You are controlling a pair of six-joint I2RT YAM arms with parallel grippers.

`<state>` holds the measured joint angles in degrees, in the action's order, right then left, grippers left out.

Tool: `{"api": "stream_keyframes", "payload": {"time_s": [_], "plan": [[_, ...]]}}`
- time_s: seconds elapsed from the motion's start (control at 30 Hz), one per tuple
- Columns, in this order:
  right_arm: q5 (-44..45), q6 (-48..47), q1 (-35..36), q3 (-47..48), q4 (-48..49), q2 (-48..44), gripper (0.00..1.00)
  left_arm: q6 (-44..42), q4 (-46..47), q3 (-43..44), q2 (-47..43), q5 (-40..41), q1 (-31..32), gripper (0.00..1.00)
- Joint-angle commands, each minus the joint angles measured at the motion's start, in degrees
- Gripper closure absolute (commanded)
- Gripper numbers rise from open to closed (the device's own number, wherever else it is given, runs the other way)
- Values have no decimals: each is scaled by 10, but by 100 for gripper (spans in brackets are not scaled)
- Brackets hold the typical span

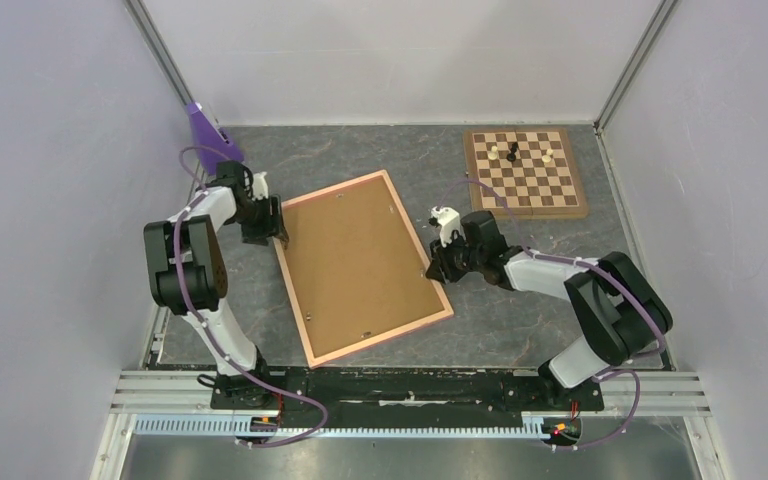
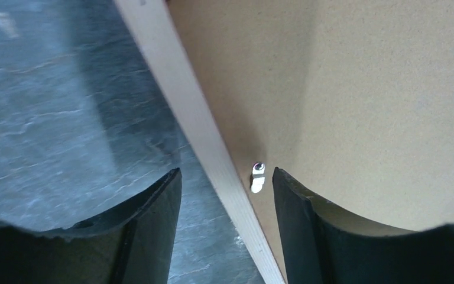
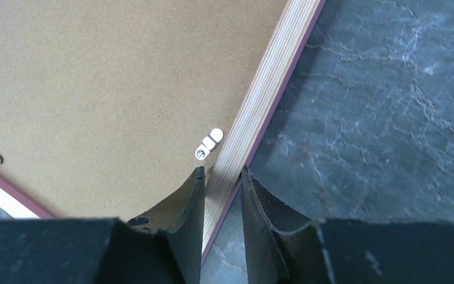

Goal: Put the photo into the frame
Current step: Move the photo frame to the center of the board.

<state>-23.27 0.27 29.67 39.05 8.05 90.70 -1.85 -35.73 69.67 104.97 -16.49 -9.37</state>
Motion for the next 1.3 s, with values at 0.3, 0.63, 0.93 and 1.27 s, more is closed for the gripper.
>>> {"api": "stream_keyframes", "payload": {"time_s": [0.3,0.63,0.93,1.27], "plan": [[32,-40,0,-59,15,-119,85,-15,5,33,42,-9,77,47],[40,-68,-9,-80,-18,-120,71,-26,-12,111,87,9,161,47],[46,-69,-10,-66,-31,-127,38,-22,-27,166,124,9,191,48],[108,-37,-16,-18,-48,-73,42,-15,-5,126,105,7,192,47]]}}
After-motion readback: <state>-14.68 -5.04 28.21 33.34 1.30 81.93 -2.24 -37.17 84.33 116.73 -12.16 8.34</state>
